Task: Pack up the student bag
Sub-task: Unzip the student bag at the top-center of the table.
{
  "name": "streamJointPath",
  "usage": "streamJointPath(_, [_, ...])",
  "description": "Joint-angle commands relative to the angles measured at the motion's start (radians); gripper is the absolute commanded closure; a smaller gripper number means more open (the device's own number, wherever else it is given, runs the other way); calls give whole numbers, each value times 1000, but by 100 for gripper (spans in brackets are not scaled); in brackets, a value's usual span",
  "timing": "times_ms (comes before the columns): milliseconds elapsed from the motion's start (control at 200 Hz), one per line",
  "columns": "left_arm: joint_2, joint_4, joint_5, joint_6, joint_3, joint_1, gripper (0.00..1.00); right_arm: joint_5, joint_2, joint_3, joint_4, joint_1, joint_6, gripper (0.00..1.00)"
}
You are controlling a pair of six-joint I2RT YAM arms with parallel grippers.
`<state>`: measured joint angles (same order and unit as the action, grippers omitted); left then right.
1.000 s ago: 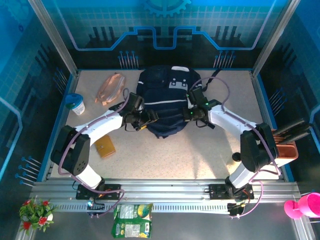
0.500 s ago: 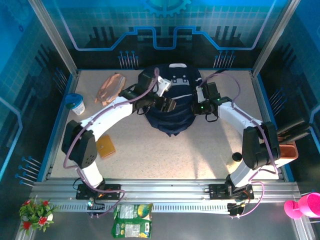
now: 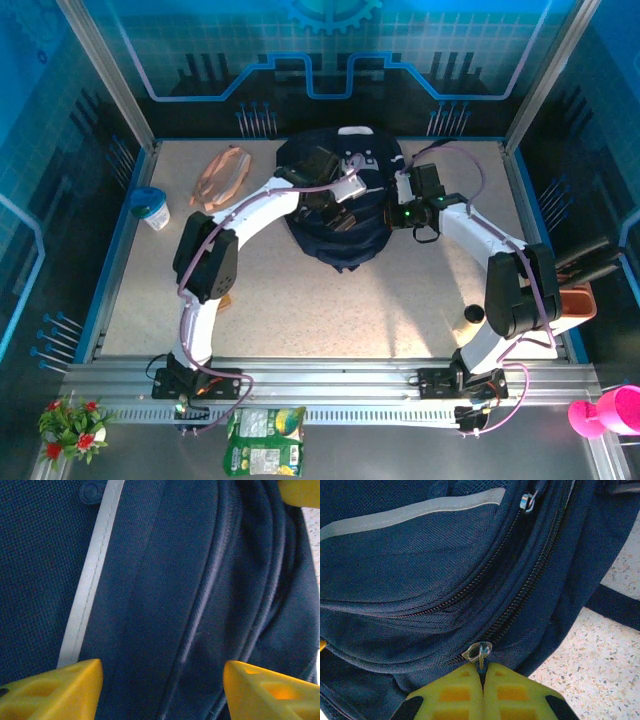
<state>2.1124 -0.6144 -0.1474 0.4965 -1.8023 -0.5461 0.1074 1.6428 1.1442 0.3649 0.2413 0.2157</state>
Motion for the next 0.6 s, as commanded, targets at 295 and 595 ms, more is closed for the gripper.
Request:
streamJointPath(295, [93, -60, -18, 9, -133, 3, 77, 74, -63, -50, -85, -18, -41, 100])
streamJointPath(595, [62, -21, -209, -116, -176, 37, 91, 78, -143, -149, -120, 83, -19, 100])
